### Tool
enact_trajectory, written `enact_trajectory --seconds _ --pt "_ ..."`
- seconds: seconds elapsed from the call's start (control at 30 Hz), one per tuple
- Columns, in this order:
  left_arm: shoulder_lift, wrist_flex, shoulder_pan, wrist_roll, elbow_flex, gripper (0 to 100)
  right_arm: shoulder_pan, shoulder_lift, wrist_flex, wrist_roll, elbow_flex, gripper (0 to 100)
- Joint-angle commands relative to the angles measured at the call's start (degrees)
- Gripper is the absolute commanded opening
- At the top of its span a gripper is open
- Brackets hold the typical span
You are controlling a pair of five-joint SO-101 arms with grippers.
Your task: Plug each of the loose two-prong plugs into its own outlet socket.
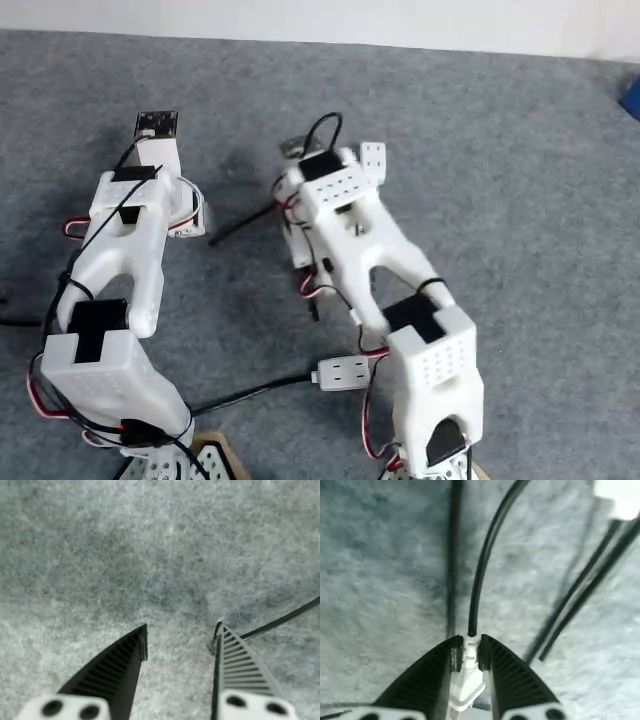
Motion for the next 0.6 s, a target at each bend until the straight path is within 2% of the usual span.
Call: enact_trajectory --seconds 0.0,0.17,0.57 --pt "-1.0 -0.6 0.0 0.2 -0.2 22 2.8 -3.7 0.7 4.2 -2.2 4.3" --pt "-1.0 -0.5 0.0 0.2 -0.2 22 3.2 0.0 0.3 3.7 -2.0 18.9" --pt "-1.0 -0.7 0.0 0.2 0.3 22 3.8 7.2 -2.8 3.6 -5.6 17.3"
